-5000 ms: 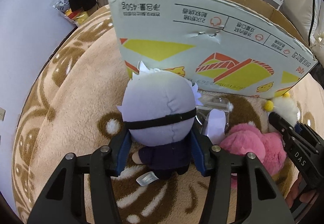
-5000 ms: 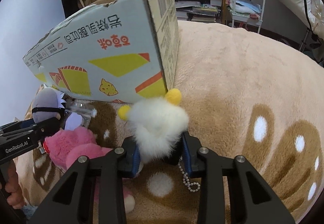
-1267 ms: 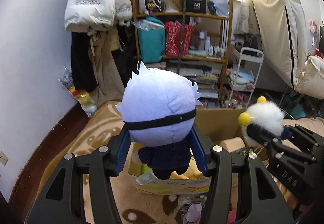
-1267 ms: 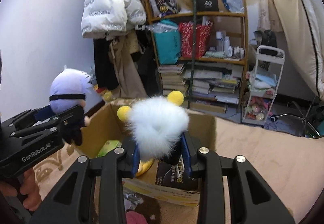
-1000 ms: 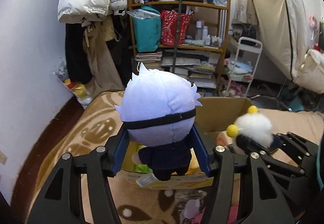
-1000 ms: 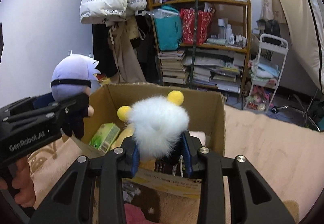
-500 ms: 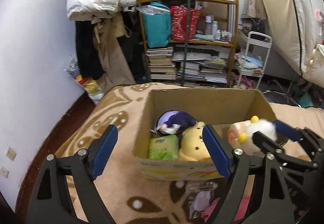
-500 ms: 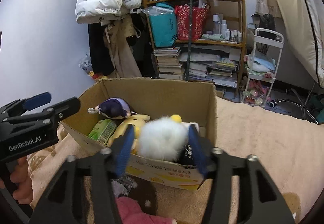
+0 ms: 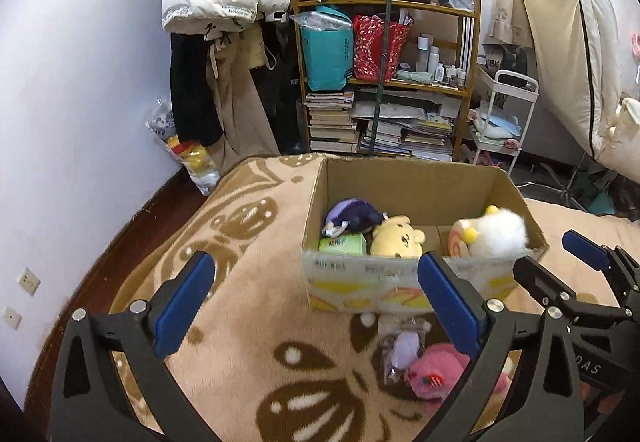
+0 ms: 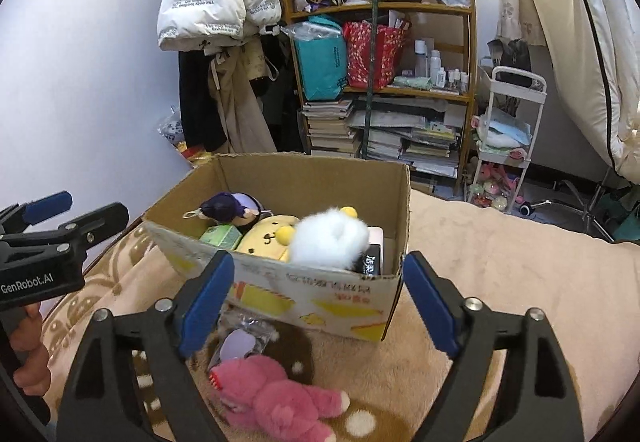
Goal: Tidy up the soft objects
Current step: 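Move the left tool to the clear plastic bag while the right tool approaches the pink bear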
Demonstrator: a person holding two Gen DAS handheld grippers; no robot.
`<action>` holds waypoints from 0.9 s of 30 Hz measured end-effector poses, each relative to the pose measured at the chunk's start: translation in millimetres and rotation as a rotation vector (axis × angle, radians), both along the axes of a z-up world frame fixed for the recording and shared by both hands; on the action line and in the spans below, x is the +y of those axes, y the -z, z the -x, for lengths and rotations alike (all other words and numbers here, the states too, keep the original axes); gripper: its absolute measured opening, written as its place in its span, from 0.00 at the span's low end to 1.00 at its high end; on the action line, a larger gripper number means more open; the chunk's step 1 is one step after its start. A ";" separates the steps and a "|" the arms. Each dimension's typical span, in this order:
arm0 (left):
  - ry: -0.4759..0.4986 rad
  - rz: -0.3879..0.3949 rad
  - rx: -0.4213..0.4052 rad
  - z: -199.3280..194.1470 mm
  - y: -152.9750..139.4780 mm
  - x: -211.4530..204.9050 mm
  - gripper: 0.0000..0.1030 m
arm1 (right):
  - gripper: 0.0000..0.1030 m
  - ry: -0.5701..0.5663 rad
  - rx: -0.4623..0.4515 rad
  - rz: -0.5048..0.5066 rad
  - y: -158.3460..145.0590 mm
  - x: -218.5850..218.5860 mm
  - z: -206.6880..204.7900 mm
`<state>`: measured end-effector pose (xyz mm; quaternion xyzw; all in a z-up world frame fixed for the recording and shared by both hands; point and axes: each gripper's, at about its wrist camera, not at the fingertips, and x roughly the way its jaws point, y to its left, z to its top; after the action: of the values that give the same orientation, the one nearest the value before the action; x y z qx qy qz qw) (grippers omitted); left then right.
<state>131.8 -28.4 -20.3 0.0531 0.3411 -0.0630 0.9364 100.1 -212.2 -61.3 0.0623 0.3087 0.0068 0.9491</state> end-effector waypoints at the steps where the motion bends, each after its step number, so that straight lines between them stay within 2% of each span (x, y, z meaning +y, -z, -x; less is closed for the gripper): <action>1: -0.004 0.003 0.005 3.8 0.0 2.2 0.97 | 0.89 -0.003 0.001 0.001 -0.5 1.0 1.8; 10: -0.007 -0.032 0.051 29.9 -0.4 11.7 0.98 | 0.91 -0.011 0.021 0.002 -2.8 16.4 33.3; 18: 0.014 -0.066 0.120 40.9 13.2 12.5 0.98 | 0.91 -0.016 0.086 -0.002 12.9 20.2 43.5; 22: 0.023 -0.053 0.162 34.6 20.9 12.7 0.98 | 0.91 -0.023 0.129 -0.002 23.3 21.7 40.0; 27: 0.037 -0.045 0.226 25.4 37.5 12.7 0.98 | 0.91 -0.016 0.233 0.001 47.5 20.4 29.4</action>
<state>106.4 -15.7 -57.8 0.0729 0.4447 -0.0782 0.8893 70.7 -191.8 -108.8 0.0596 0.4172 0.0071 0.9068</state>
